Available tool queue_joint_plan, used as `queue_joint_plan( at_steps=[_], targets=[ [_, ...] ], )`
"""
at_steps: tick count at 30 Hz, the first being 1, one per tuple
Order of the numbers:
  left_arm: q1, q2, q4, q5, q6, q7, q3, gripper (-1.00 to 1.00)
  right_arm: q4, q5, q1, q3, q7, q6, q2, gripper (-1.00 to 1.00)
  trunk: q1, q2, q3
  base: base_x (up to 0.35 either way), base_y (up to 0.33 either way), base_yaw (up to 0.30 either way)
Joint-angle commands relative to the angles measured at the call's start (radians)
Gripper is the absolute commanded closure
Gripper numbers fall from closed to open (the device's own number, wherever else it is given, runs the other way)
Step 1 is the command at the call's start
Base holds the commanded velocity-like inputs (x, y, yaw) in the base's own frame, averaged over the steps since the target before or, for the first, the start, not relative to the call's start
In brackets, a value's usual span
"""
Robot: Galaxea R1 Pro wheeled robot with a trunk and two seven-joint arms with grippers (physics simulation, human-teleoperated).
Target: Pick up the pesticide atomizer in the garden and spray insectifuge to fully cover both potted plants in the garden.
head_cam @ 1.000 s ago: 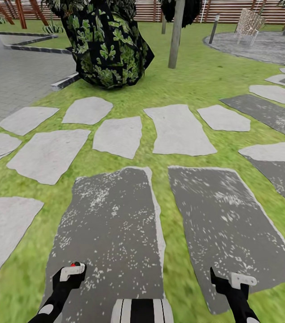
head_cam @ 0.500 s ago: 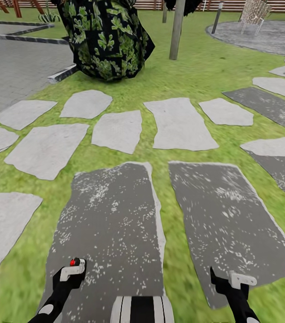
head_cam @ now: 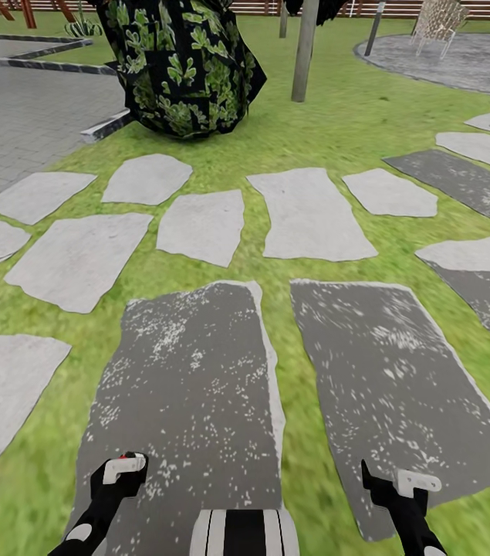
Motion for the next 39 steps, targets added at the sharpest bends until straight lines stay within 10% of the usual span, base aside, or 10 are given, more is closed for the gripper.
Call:
queue_joint_plan(
  at_steps=[1,39],
  targets=[
    [0.000,0.000,0.001,0.003,-0.003,-0.001,0.001,-1.00,0.001,0.002,0.000,-0.001,0.000,-0.003,0.000,-1.00,0.000,0.000,-0.001,0.049,0.000,0.000],
    [0.000,0.000,0.001,0.005,-0.005,0.001,0.004,-1.00,0.007,0.002,0.000,-0.001,0.000,-0.005,0.000,-1.00,0.000,0.000,0.005,-0.011,0.000,-0.003]
  ],
)
